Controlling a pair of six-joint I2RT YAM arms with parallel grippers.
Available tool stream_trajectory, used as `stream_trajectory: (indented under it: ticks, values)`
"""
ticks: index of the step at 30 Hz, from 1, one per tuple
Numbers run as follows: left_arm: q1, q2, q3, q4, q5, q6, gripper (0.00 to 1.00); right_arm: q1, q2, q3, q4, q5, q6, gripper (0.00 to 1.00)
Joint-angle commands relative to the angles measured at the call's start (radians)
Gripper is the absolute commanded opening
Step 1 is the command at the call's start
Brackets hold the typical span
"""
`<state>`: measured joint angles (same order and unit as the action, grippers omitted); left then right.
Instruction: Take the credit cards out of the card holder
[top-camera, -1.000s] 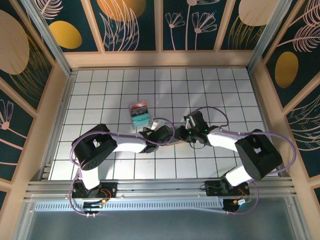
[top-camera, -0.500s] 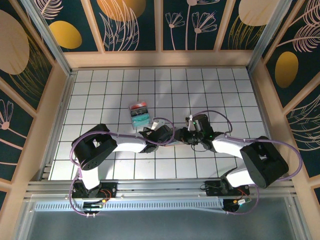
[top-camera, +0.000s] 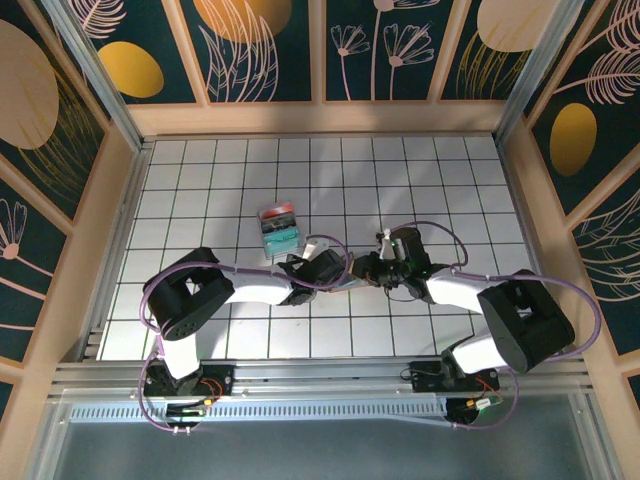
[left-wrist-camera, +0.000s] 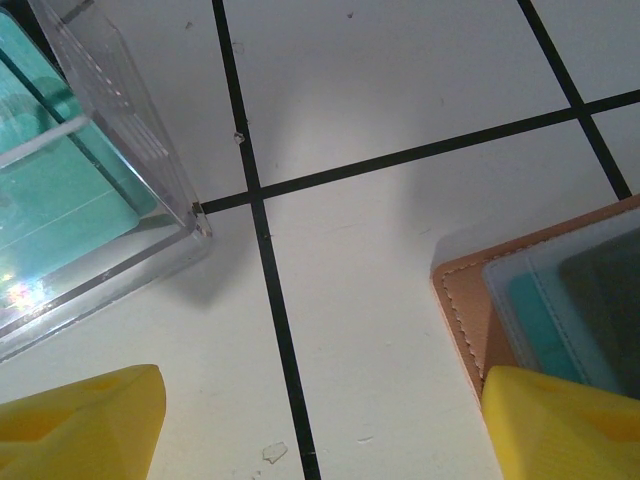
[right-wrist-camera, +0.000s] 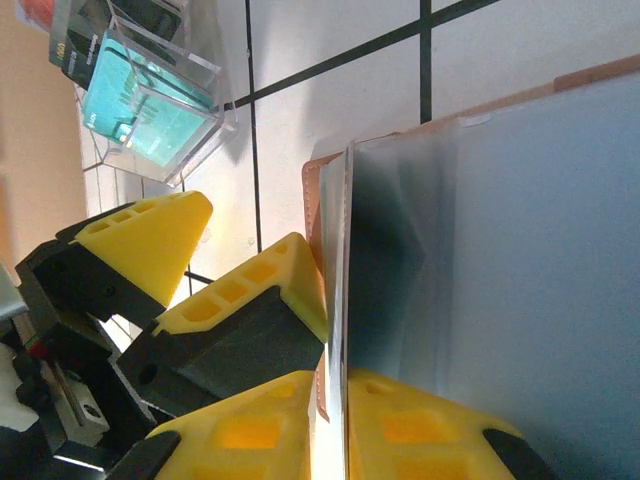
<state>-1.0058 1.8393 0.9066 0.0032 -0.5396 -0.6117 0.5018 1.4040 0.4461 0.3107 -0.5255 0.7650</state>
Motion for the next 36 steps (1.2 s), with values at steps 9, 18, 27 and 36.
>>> stream_trajectory:
  ticks: [9, 18, 27, 36]
  values:
    - [-0.001, 0.034, -0.009, -0.055, 0.025, -0.004, 0.83, -0.031, -0.087, -0.023, 0.0, -0.008, -0.012, 0.11]
    - [-0.001, 0.03, -0.01, -0.062, 0.02, -0.008, 0.84, -0.045, -0.11, -0.013, -0.111, 0.074, -0.044, 0.0]
    - [-0.001, 0.012, -0.018, -0.074, 0.003, -0.011, 0.84, -0.045, -0.193, 0.004, -0.276, 0.218, -0.091, 0.0]
    - [-0.001, -0.059, 0.002, -0.094, -0.002, -0.014, 0.85, -0.044, -0.322, 0.011, -0.356, 0.308, -0.111, 0.0]
